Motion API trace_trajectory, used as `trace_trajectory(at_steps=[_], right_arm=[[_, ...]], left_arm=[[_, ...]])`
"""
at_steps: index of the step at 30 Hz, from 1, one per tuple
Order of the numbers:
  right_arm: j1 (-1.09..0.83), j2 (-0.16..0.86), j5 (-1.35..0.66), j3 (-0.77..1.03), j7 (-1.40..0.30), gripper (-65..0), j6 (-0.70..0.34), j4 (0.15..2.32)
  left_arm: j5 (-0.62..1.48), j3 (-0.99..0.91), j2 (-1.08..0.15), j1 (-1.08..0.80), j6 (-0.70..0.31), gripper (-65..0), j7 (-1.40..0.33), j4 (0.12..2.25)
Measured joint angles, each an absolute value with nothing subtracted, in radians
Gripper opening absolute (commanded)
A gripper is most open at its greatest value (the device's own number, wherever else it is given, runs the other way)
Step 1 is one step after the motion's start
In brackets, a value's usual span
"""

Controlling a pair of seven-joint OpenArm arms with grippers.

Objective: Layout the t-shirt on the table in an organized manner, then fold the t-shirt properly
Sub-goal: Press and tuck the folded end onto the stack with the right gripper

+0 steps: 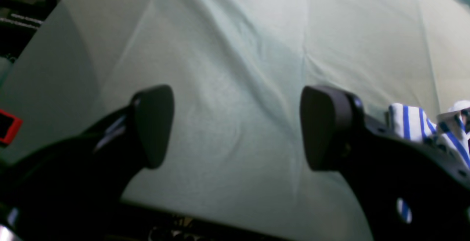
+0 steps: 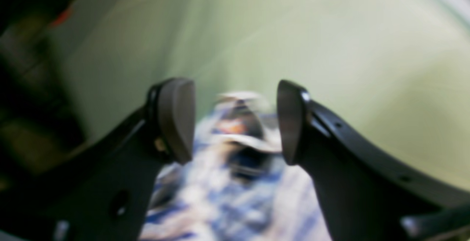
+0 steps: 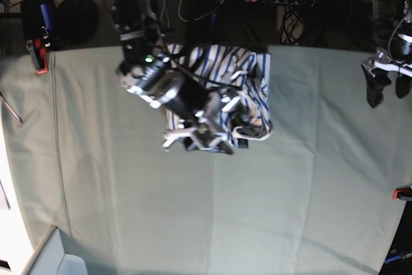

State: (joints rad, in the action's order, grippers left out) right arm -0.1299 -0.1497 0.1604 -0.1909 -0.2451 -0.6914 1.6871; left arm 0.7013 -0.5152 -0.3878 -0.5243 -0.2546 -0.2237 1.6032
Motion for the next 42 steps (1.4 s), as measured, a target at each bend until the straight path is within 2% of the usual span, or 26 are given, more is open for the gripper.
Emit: trace_trajectory(at_steps=[5,8,18,23,30,33,36,42], right_arm=[[-0.206,-0.146,0.177,-0.046,-0.254,-54.7,-0.691,1.683],[-0.255,-0.148,0.175,-0.052,-0.25,-60.2,-0.692,1.666],[-0.212,-0.145,0.172,-0.129,-0.237,-60.5,-0.691,1.479],[-0.2,-0.147,0.176,-0.268,-0.242,-60.5,-0.691,1.397],[-0.214,-0.089,0.175,-0.465,-0.243,-60.5,-0.692,1.447],[-0.215,-0.064,0.177,-0.448,-0.255,-60.5,-0.693,1.502],[-0.215,-0.062,0.172,-0.357,-0.245,-60.5,-0.692,1.577],[-0.147,-0.115,0.175,-0.207,-0.255,-60.5,-0.691,1.583]], left_arm=[[0.705,-0.453,-0.387,-0.501,-0.257,-13.0,-0.225,1.603],[0.705,-0.437,-0.387,-0.49,-0.258,-13.0,-0.223,1.603],[0.701,-0.437,-0.388,-0.48,-0.257,-13.0,-0.222,1.602],[0.701,-0.437,-0.387,-0.482,-0.258,-13.0,-0.228,1.568],[0.701,-0.437,-0.388,-0.476,-0.258,-13.0,-0.22,1.568],[0.701,-0.437,-0.388,-0.476,-0.258,-13.0,-0.22,1.568],[0.701,-0.437,-0.387,-0.476,-0.258,-13.0,-0.221,1.568],[0.701,-0.437,-0.388,-0.476,-0.258,-13.0,-0.223,1.568]])
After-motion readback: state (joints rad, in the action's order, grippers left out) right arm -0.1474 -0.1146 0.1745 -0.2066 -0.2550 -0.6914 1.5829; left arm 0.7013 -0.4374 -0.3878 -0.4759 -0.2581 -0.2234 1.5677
